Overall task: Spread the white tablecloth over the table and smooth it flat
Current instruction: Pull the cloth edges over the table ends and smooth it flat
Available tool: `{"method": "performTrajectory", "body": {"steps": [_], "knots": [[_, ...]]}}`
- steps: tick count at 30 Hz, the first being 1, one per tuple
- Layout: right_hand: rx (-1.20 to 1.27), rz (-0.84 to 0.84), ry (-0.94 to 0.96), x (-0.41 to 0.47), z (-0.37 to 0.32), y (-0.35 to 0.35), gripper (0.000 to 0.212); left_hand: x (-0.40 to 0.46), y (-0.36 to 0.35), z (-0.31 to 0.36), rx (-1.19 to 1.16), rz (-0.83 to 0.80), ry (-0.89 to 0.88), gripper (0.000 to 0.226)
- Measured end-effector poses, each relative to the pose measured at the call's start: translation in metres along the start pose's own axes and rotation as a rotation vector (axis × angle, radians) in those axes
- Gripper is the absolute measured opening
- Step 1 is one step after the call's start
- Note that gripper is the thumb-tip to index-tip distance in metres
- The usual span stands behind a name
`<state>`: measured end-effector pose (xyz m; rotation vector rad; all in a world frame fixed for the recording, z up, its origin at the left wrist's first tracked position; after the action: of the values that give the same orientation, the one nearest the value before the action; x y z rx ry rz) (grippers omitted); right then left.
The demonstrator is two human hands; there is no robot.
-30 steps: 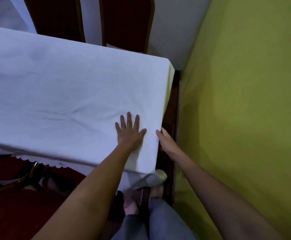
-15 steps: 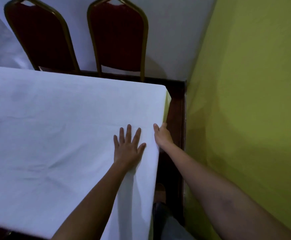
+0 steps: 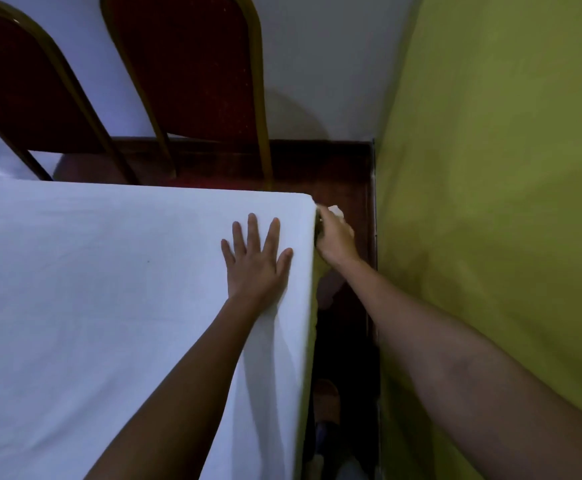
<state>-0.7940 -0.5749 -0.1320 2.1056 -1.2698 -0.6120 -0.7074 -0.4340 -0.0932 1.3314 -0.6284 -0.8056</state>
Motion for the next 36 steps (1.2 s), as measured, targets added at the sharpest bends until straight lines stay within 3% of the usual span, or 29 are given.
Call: {"method": "performTrajectory", "body": {"steps": [4, 12, 16, 20, 22, 24, 26, 30, 36], "knots": [[-0.233, 0.049, 0.155, 0.014, 0.013, 0.010, 0.014, 0.011, -0.001, 0.003, 0.016, 0.019, 0.017, 0.070], [-0.355, 0.094, 0.276, 0.010, 0.045, 0.050, 0.024, 0.002, -0.003, 0.021, -0.048, -0.016, -0.027, 0.062], [-0.377, 0.118, 0.201, -0.009, 0.066, 0.058, 0.031, -0.025, -0.006, 0.029, -0.036, -0.066, -0.141, 0.069], [-0.520, 0.014, -0.016, -0.012, 0.069, 0.061, 0.019, -0.060, -0.005, 0.022, -0.048, -0.069, -0.203, 0.066], [-0.389, 0.010, -0.129, -0.021, 0.050, 0.055, 0.030, -0.082, -0.004, 0.006, -0.078, -0.039, -0.159, 0.064], [-0.012, 0.012, -0.226, -0.046, 0.020, 0.039, 0.043, -0.104, -0.001, -0.008, -0.113, 0.006, -0.111, 0.061], [0.184, -0.030, -0.285, -0.089, -0.011, 0.013, 0.050, -0.124, 0.001, -0.023, -0.115, 0.025, -0.066, 0.061], [0.295, 0.053, -0.388, -0.196, -0.034, -0.012, 0.054, -0.182, 0.006, -0.051, -0.096, 0.009, -0.029, 0.061], [0.159, 0.065, -0.368, -0.324, -0.016, -0.019, 0.054, -0.285, 0.005, -0.075, -0.100, -0.004, -0.065, 0.062]]}}
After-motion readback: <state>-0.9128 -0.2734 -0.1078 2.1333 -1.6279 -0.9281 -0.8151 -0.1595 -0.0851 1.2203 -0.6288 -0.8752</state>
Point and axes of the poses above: each hand's wrist, its own x-axis towards the middle knuckle, its own y-axis out of the back of the hand, z = x × y, the point moved 7 cm from there along x, towards the middle knuckle, and after that the axes turned 10 degrees about z, right-handed, at the moved point
